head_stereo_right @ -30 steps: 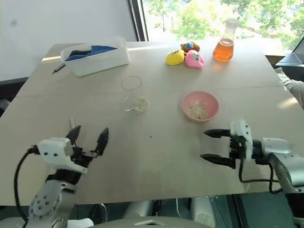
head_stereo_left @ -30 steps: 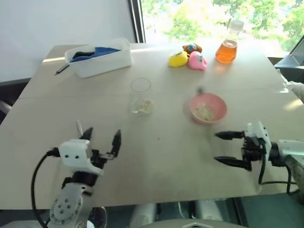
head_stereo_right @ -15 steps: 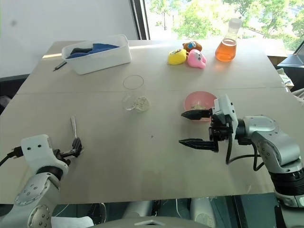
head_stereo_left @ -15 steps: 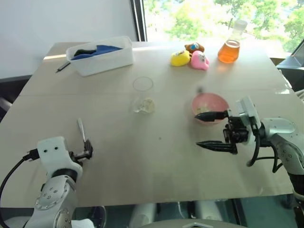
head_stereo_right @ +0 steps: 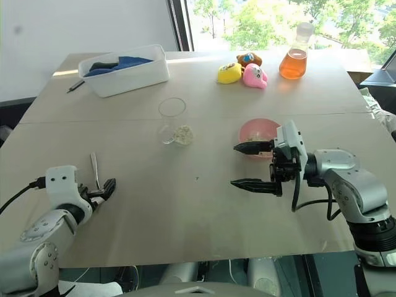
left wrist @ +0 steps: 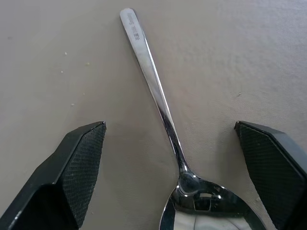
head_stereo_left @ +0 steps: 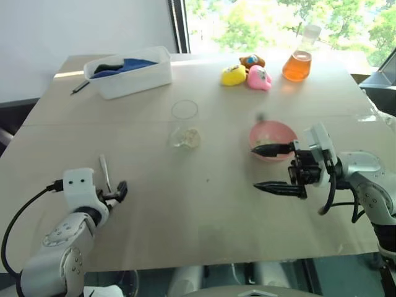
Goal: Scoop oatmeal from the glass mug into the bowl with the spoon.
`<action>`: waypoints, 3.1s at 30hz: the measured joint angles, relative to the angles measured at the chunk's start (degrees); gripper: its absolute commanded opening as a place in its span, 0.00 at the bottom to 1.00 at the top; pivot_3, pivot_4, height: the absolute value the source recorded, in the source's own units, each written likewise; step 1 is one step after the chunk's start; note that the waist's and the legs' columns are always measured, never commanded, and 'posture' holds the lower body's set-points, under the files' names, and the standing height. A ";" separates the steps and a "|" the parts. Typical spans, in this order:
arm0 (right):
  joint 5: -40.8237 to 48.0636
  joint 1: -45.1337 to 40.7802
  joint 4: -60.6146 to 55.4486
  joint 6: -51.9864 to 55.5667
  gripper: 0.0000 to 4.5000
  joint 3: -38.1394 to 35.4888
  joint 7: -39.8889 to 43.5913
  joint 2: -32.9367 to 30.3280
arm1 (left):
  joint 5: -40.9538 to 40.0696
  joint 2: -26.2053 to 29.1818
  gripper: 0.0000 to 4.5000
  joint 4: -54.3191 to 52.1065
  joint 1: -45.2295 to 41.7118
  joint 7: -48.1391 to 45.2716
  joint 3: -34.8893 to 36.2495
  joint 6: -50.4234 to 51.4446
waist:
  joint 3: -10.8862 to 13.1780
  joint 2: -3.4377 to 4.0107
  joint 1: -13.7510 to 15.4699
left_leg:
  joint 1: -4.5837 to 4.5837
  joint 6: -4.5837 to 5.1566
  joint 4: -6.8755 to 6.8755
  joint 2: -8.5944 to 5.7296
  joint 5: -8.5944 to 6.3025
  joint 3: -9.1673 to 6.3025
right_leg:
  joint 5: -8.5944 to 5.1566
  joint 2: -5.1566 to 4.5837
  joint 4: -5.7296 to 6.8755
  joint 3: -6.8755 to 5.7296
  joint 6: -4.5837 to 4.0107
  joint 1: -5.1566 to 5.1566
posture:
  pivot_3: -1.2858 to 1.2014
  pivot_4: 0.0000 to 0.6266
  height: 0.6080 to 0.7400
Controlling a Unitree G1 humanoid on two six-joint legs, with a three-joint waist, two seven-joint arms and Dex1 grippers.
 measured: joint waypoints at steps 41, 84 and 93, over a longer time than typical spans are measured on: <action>18.00 -8.88 1.35 43.28 1.00 0.05 -36.13 19.11 | 5.90 4.09 0.02 -5.95 20.04 -34.93 -26.23 -49.34 | 0.02 0.20 -0.18 | -0.76 0.02 0.09 -0.11 0.00 -0.10 | 0.00 -0.18 0.05 -0.10 -0.01 -0.64 | 0.52 0.24 1.00; 26.49 -13.05 7.36 47.99 0.29 -8.34 -61.05 34.68 | 6.77 4.48 0.00 -1.21 15.48 -30.62 -31.02 -52.72 | 0.03 0.27 -1.64 | -0.69 0.03 0.21 -0.22 0.01 -0.01 | 0.01 0.07 0.35 -0.02 0.01 -0.72 | 0.52 0.24 1.00; 28.15 -13.07 7.17 47.75 0.02 -8.27 -62.06 34.62 | 6.79 3.67 0.00 -1.10 15.69 -29.77 -31.36 -52.79 | 0.03 0.29 -1.64 | -0.72 0.03 0.23 -0.22 0.01 0.06 | 0.01 0.07 0.47 0.05 0.01 -0.85 | 0.52 0.24 1.00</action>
